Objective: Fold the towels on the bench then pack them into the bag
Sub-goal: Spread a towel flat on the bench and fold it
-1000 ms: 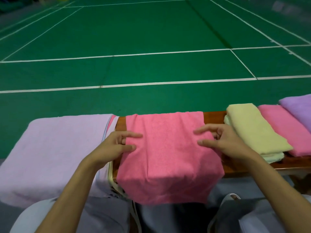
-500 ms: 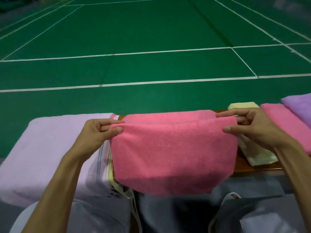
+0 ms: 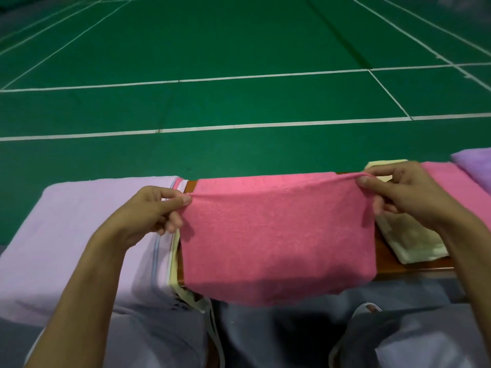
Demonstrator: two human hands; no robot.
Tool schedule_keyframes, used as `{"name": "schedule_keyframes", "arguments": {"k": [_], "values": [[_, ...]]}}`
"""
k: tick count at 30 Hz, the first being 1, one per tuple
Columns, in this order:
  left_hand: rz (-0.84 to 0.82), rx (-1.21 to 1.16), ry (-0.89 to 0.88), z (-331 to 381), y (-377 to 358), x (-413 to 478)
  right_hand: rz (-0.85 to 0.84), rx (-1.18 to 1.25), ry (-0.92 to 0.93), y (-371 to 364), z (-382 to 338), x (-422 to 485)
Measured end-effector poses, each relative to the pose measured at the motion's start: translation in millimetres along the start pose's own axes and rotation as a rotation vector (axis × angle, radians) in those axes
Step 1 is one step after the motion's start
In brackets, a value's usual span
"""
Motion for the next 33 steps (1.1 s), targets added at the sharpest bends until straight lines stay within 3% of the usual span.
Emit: {"name": "schedule_keyframes", "arguments": {"k": [3,6,8,10,14,17,21,23,25,28,33], "values": [[-0.031,-0.218,0.094,0.9,-7.3,10.0,0.013,0.176,-0.125,-10.5,-0.2,14.7],[0.038,-0.396,-0.009,8.7,-9.7,28.2,0.135,0.448,-0.125,-27.5,-9.9,33.0],[0.139,-0.521,-0.222,25.6,-7.2,36.9,0.242,0.720,-0.012,-33.0,-18.6,45.4],[0.221,-0.632,-0.437,48.1,-3.7,36.0,0.329,0.821,0.163,-29.2,-28.0,49.3],[0.208,-0.755,-0.726,83.0,8.4,13.2,0.353,0.849,0.422,-7.1,-57.9,31.8],[0.164,-0.694,-0.774,83.5,17.8,-4.8,0.306,0.759,0.514,6.6,-65.0,18.1],[0.069,-0.535,-0.643,52.8,24.9,-16.1,0.102,0.539,0.445,15.6,-52.1,-3.0],[-0.049,-0.329,-0.505,33.4,25.8,-19.5,-0.095,0.258,0.316,18.6,-38.9,-12.9],[-0.263,-0.009,-0.336,16.2,18.7,-21.9,-0.358,-0.027,0.117,12.9,-20.5,-21.3],[-0.599,0.311,-0.090,-4.9,-1.1,-25.1,-0.674,-0.226,-0.154,-7.5,2.6,-33.4],[-0.750,0.543,0.212,-25.2,-26.5,-22.7,-0.810,-0.414,-0.357,-29.9,11.9,-37.7]]}}
Point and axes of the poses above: each hand's wrist, its own x-axis towards the middle knuckle, its own y-axis out of the back of the hand, z = x × y, the point moved 4 cm from there along x, towards the middle knuckle
